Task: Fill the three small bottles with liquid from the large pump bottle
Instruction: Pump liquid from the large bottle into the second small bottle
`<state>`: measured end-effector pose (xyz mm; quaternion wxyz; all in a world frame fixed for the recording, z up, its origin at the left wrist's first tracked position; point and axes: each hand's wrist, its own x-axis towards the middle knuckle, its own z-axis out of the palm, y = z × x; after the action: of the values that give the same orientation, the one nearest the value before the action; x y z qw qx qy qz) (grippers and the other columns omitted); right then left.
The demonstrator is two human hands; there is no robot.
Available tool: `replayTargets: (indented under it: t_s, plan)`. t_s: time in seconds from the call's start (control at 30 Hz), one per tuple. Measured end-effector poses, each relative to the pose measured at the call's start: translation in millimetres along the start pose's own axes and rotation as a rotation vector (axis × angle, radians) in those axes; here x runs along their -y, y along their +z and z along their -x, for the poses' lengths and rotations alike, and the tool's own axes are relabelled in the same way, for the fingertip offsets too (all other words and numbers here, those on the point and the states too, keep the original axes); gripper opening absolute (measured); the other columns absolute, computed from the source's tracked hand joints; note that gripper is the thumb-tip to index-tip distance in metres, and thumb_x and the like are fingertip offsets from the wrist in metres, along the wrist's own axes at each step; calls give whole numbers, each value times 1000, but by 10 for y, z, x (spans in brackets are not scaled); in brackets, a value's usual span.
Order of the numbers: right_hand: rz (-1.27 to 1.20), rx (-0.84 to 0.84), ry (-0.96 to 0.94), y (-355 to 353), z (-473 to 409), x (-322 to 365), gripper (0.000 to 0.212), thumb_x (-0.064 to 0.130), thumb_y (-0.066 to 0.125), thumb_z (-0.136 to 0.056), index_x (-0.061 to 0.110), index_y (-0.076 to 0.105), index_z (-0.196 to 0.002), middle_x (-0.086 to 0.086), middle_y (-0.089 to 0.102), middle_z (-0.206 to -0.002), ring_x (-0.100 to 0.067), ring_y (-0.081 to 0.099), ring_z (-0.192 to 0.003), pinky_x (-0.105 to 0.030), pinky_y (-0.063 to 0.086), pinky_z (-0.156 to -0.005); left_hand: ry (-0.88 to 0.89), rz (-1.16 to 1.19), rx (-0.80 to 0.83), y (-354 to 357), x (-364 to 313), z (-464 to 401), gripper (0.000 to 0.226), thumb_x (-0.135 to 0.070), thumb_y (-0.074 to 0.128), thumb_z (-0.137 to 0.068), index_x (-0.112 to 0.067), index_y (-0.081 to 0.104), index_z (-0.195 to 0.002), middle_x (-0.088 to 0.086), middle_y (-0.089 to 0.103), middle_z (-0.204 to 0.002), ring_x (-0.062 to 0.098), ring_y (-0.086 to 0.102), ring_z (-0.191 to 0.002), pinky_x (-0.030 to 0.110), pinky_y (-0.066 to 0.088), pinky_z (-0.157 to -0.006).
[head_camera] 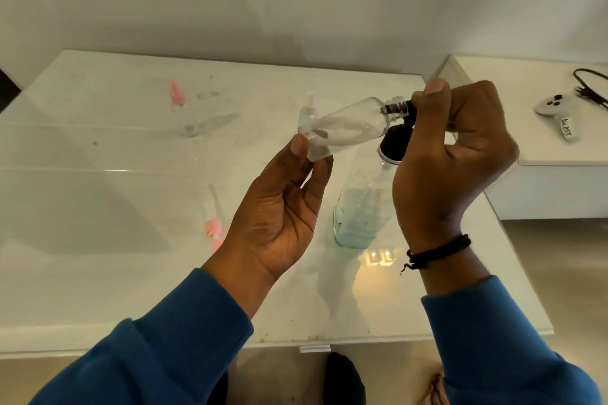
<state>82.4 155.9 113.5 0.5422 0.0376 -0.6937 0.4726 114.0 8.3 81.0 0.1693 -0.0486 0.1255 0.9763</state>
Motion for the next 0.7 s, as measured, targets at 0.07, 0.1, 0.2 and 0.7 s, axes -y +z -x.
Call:
replayTargets:
  t_s: [0.07,0.1,0.2,0.7]
  plan:
    - [-6,6,7,-15,46,-21,37,0,59,-98,-4,54,-61,-16,51,-61,-19,44,-62,-23,37,-60,1,4,-5,5,-4,4,61,-6,96,-50,-2,74,-107,13,72,-115,22,71,-98,24,60,-70]
    - [-8,8,8,-21,50,-26,37,0,59,-98,-4,55,-61,-16,51,-61,-21,45,-62,-24,37,-60,1,3,-4,9,-4,4,61,-6,96,-50,-3,75,-106,13,72,-114,22,71,-97,24,60,-70]
    - [3,7,-13,-18,-18,-12,37,2,59,-98,-4,57,-61,-16,53,-61,-25,47,-62,-24,37,-60,5,0,-10,21,-2,2,63,-5,97,-48,-2,74,-107,15,71,-114,23,71,-97,24,60,-68]
    - [-1,-3,-39,-9,21,11,35,-1,59,-97,4,54,-63,-8,48,-63,-10,42,-62,-14,35,-63,-7,11,-19,2,9,1,68,-6,97,-47,-3,72,-111,14,70,-117,21,69,-101,24,60,-70]
